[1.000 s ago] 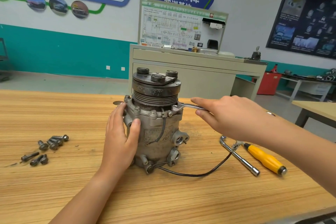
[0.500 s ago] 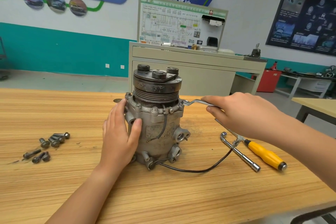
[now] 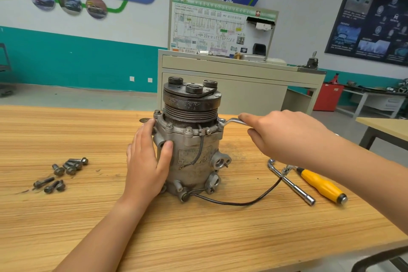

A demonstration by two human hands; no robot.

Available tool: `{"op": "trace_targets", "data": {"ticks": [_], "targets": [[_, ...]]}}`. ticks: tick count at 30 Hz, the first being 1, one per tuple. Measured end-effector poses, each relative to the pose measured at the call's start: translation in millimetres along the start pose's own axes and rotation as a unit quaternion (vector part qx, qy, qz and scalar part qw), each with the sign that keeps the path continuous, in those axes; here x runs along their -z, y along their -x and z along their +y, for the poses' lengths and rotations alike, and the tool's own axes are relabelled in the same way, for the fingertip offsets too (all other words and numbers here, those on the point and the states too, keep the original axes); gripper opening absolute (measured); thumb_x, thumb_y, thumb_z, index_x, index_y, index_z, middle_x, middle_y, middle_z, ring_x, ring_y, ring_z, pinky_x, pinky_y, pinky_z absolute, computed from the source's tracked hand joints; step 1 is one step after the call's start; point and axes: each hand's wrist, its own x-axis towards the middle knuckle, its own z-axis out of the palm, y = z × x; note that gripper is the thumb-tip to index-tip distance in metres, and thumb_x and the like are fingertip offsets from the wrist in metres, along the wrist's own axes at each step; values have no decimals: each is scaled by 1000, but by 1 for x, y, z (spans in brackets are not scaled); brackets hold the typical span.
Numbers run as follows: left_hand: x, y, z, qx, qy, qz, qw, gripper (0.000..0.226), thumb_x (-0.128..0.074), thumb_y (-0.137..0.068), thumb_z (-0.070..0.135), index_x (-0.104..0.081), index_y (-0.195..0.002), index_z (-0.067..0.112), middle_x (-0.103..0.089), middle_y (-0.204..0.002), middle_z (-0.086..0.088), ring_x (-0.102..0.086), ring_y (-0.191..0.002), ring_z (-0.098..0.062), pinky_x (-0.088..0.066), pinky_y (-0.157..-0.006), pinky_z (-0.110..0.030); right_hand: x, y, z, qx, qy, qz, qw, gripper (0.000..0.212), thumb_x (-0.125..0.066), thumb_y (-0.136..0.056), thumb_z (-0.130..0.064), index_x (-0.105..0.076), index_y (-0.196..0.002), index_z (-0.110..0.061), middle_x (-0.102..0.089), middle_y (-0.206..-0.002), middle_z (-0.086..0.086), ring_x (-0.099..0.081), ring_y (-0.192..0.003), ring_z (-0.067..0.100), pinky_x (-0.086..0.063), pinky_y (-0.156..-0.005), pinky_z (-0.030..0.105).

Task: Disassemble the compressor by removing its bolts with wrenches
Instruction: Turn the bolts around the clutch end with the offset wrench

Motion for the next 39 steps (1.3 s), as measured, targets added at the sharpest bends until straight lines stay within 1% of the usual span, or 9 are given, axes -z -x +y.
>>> {"op": "trace_targets", "data": {"ticks": [3, 10, 15, 19, 28, 31, 34, 37, 39], "targets": [[0, 1, 3, 3, -7, -5, 1000, 74, -27, -83, 53, -31, -143, 10, -37, -146, -6, -30, -136, -19, -24, -112, -44, 2, -3, 4, -7, 14, -10, 1000, 42, -27, -99, -25, -24, -140, -34, -47, -68, -2, -39, -55, 18, -28, -42, 24], [-1, 4, 3, 7, -8, -5, 1000, 63, -33, -89, 41, -30, -143, 10, -35, -147, -6, -28, -138, -19, -23, -113, -46, 5, -4, -5, 13, 92, 11, 996, 40, -33, -98, -21, -29, -137, -27, -33, -56, -3, -31, -45, 16, -23, -40, 23], [-1, 5, 4, 11, 6, -4, 1000, 76, -25, -83, 54, -27, -145, 10, -33, -148, -6, -27, -138, -18, -22, -114, -42, 4, -3, 4, -2, -13, -22, 1000, 40, -24, -100, -34, -27, -139, -34, -61, -95, 4, -53, -78, 25, -35, -54, 28], [-1, 5, 4, 13, 12, -2, 1000, 76, -24, -83, 54, -27, -145, 10, -34, -147, -6, -27, -137, -17, -23, -114, -42, 3, -6, 0, -15, 51, -5, 999, 36, -31, -99, -22, -36, -133, -29, -39, -64, -2, -43, -61, 21, -31, -45, 24], [-2, 5, 4, 26, 19, 1, 999, 62, -33, -89, 39, -28, -144, 11, -34, -147, -5, -28, -137, -17, -24, -113, -45, 11, -5, -7, 26, 135, -5, 990, 35, -39, -91, -5, -42, -124, -16, -32, -56, -1, -29, -43, 16, -21, -38, 23], [-1, 5, 5, 30, 23, -2, 999, 63, -33, -89, 39, -27, -145, 11, -33, -148, -4, -28, -137, -16, -24, -113, -44, 15, -11, 3, 56, 79, -4, 995, 32, -32, -99, -28, -43, -128, -23, -49, -68, -1, -51, -61, 21, -35, -51, 24], [-1, 4, 5, 36, 32, -1, 999, 63, -34, -88, 39, -28, -144, 11, -35, -147, -4, -29, -137, -15, -25, -113, -45, 19, -17, 16, 68, 17, -40, 997, 40, -28, -98, -39, -38, -136, -32, -63, -106, 3, -58, -96, 26, -38, -67, 29], [-1, 4, 4, 36, 33, 1, 999, 63, -34, -88, 39, -28, -144, 11, -35, -147, -4, -29, -136, -15, -25, -113, -44, 16, -21, 15, 55, 3, -62, 997, 40, -27, -99, -38, -38, -137, -31, -61, -114, 3, -57, -102, 27, -40, -71, 31], [-1, 4, 4, 35, 33, 2, 999, 63, -34, -88, 39, -27, -144, 11, -35, -147, -3, -29, -136, -14, -25, -113, -43, 10, -21, 11, 31, 6, -77, 997, 37, -28, -100, -33, -44, -131, -26, -61, -108, 4, -58, -95, 26, -44, -70, 31]]}}
